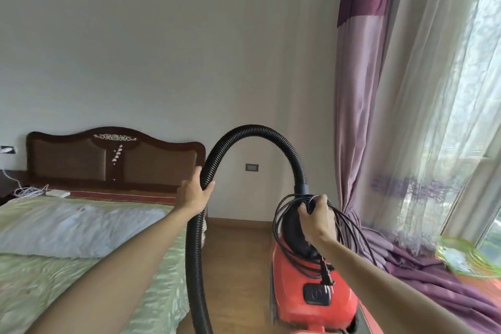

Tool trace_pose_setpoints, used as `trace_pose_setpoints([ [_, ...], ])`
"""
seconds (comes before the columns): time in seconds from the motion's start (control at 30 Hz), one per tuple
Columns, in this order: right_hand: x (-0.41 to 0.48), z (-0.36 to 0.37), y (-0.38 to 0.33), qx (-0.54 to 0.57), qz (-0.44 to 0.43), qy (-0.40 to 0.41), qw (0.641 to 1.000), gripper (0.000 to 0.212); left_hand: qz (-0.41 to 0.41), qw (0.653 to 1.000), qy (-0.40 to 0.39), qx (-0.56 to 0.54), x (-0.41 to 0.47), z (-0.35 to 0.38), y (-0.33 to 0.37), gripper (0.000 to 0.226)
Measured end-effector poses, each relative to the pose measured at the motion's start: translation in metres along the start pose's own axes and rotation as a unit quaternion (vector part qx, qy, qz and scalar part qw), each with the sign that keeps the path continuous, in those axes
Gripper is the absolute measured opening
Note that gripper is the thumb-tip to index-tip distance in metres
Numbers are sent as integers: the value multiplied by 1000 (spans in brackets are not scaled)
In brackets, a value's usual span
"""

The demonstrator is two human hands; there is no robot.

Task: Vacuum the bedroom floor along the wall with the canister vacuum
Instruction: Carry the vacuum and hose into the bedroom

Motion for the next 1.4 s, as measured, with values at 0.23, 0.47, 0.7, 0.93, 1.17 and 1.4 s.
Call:
trace_pose_setpoints([
  [0.23,41,31,-6,5,-9,-11,1000,22,-15,1000,8,1,38,16,-15,46],
  [0.47,89,69,-31,18,-10,-18,1000,22,-4,1000,16,12,103,27,-32,40],
  [0.7,151,125,-73,20,-11,18,1000,22,14,1000,4,27,198,34,-57,34],
  [0.93,201,177,-104,36,5,70,997,19,41,999,-30,-5,287,54,-88,39],
  [1.17,243,211,-113,33,40,78,996,20,66,995,-60,-48,339,95,-98,35],
  [1.4,296,232,-95,24,39,79,996,17,66,993,-82,-47,392,148,-98,41],
])
Point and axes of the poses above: each hand's wrist, its own x-axis towards the middle knuckle, its own z-axis out of the palm, y = z × x, the point moved 3 cm from there along x, towards the middle knuckle, and after that the axes turned 2 degrees about -z, right-handed, at the moved point
